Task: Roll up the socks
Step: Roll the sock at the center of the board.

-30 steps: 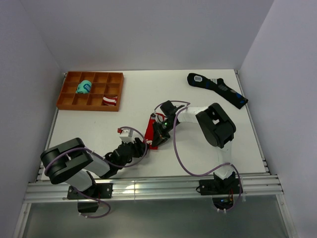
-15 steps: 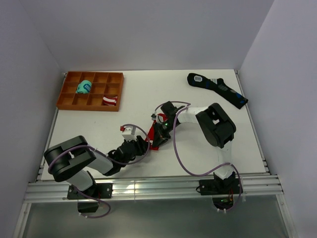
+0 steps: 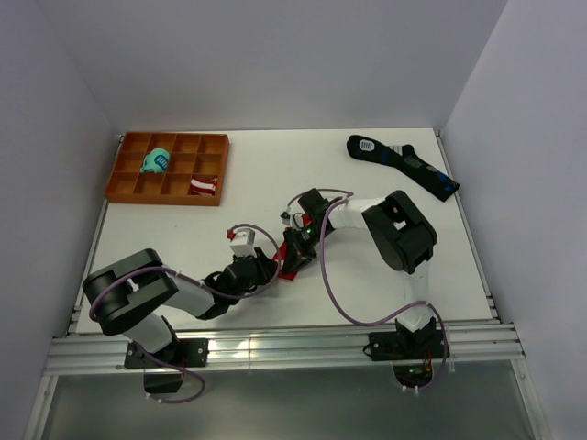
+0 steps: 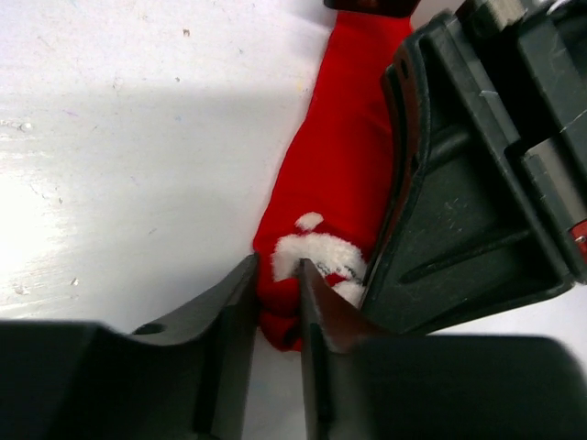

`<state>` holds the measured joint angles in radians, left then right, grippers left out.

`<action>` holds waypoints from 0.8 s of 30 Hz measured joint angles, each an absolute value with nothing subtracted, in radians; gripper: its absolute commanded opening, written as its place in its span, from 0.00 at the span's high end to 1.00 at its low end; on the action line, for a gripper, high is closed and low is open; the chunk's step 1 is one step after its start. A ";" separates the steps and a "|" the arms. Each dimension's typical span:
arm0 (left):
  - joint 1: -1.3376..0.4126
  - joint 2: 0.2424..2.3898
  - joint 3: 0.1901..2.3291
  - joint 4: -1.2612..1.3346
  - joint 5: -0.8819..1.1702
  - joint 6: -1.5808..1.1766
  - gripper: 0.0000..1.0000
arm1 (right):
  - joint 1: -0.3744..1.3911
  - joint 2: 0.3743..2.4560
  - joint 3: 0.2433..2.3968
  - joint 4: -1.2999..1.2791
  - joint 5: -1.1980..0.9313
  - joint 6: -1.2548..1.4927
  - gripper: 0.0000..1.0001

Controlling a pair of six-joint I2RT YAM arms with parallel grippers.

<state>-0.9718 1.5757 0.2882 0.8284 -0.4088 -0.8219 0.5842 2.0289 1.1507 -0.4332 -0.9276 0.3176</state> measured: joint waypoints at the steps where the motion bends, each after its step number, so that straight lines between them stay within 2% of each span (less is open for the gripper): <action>1: -0.972 1.576 0.290 0.822 -0.409 -0.827 0.79 | 0.584 2.029 1.151 -0.432 -0.928 0.318 0.92; 3: -0.972 1.578 0.297 0.805 -0.409 -0.837 0.89 | 0.584 2.028 1.150 -0.427 -0.925 0.322 0.91; 9: -0.972 1.576 0.342 0.726 -0.405 -0.854 1.00 | 0.576 2.002 1.105 -0.386 -0.891 0.344 0.78; 14: -0.972 1.553 0.405 0.574 -0.397 -0.885 1.00 | 0.575 1.933 1.041 -0.328 -0.827 0.370 0.65; 18: -0.972 1.533 0.460 0.432 -0.393 -0.923 1.00 | 0.575 1.837 0.968 -0.272 -0.734 0.387 0.60; 24: -0.972 1.512 0.533 0.237 -0.372 -0.972 1.00 | 0.577 1.664 0.818 -0.105 -0.589 0.428 0.59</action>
